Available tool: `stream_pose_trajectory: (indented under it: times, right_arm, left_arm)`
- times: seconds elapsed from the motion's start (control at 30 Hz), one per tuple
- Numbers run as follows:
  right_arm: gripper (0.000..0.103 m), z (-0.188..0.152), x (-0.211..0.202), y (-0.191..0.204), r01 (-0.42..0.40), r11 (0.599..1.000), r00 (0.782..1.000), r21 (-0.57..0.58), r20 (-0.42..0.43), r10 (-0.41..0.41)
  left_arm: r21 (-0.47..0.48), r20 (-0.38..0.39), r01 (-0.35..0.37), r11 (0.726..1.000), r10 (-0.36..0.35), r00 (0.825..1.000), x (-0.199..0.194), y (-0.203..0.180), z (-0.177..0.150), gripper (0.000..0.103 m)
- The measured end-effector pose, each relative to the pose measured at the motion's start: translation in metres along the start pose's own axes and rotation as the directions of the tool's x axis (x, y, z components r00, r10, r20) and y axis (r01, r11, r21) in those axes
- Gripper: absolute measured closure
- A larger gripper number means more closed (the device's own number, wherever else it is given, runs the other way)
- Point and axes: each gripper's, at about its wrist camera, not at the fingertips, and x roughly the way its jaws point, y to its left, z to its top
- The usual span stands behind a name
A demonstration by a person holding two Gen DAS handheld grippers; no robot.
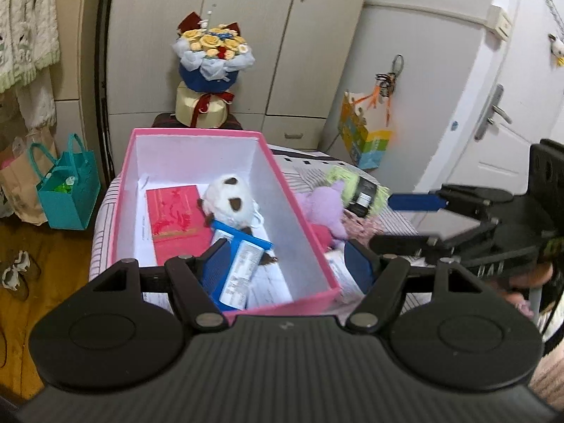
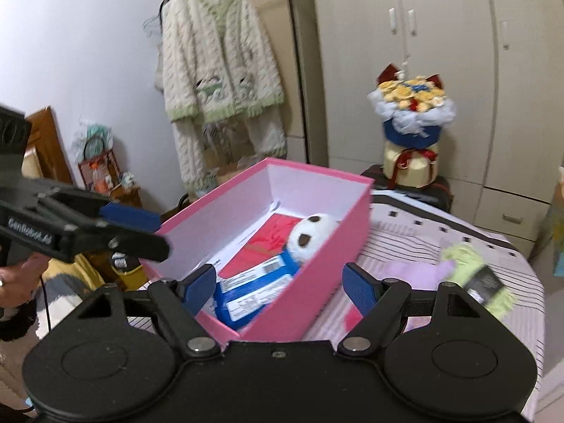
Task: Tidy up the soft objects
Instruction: 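Lower the wipes packet into the pink box and open the left tool, then reach the right tool to the pink floral scrunchie and close on it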
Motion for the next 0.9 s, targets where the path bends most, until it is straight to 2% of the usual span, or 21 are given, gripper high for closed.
stream_pose_trajectory:
  times: [0.23, 0.43, 0.73, 0.9]
  right_arm:
    - [0.021, -0.012, -0.049, -0.022, 0.041, 0.998, 0.998, 0.053, 0.047, -0.043]
    - [0.021, -0.023, -0.078, -0.041, 0.096, 0.993, 0.991, 0.064, 0.083, -0.101]
    - [0.02, -0.05, -0.082, -0.076, 0.109, 0.989, 0.99, 0.1, 0.076, -0.117]
    - [0.02, -0.073, -0.077, -0.088, 0.06, 0.996, 0.989, 0.073, 0.127, -0.069]
  left_arm:
    - [0.076, 0.01, 0.017, 0.997, -0.018, 1.0, -0.014, -0.039, -0.01, 0.033]
    - [0.16, 0.011, 0.056, 0.986, -0.059, 0.998, -0.006, -0.081, -0.021, 0.034]
    - [0.196, -0.062, 0.099, 0.976, -0.088, 0.994, 0.041, -0.128, -0.041, 0.035]
    - [0.16, -0.038, 0.071, 0.985, -0.066, 0.997, 0.055, -0.134, -0.054, 0.035]
